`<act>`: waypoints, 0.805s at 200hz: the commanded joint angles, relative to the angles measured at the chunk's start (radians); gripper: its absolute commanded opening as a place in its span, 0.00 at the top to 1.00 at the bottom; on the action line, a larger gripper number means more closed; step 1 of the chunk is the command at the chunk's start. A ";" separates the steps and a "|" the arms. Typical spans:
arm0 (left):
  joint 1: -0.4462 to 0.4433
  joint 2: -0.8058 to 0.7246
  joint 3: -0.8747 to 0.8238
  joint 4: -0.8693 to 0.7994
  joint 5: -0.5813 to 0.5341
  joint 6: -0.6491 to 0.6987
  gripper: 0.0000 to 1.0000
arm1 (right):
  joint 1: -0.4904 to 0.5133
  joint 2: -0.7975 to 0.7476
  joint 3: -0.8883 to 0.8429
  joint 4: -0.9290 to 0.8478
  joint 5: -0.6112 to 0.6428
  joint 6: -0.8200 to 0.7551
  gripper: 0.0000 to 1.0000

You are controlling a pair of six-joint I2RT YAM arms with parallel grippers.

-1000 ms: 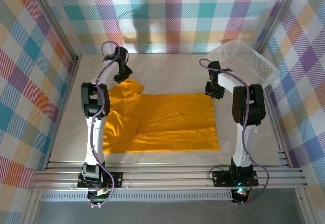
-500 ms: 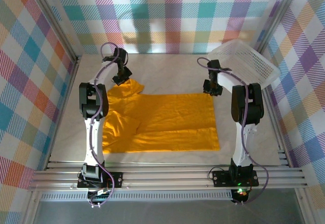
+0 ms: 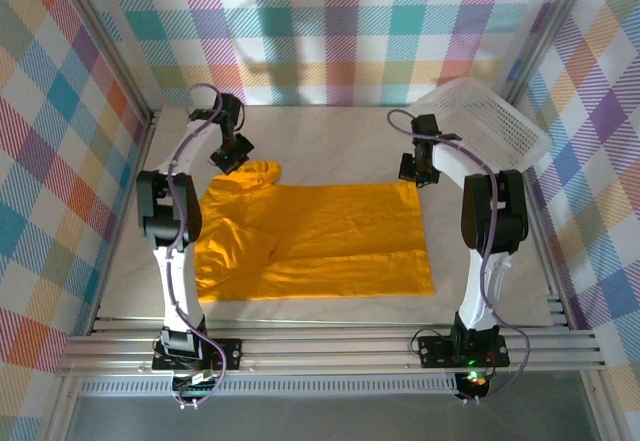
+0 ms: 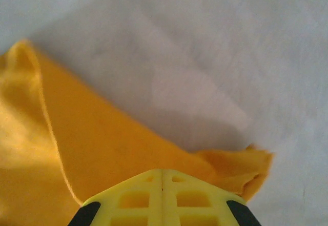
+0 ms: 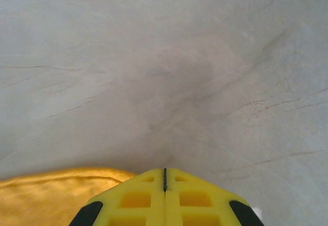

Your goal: Fold and stack the t-shirts

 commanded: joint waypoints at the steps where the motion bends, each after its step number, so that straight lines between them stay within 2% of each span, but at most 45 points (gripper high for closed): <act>1: -0.018 -0.213 -0.160 -0.094 0.000 -0.080 1.00 | 0.031 -0.112 -0.057 0.048 -0.023 -0.054 1.00; 36: -0.019 -0.522 -0.453 -0.140 0.002 -0.148 1.00 | 0.049 -0.266 -0.223 0.071 0.013 -0.003 1.00; 71: -0.020 -0.756 -0.632 -0.219 0.007 -0.198 1.00 | 0.061 -0.397 -0.366 0.022 0.069 0.070 1.00; 121: -0.019 -0.971 -0.837 -0.292 0.000 -0.224 1.00 | 0.066 -0.509 -0.529 -0.065 0.046 0.140 1.00; 161: -0.019 -1.100 -0.928 -0.343 -0.019 -0.240 1.00 | 0.066 -0.527 -0.565 -0.135 0.046 0.155 1.00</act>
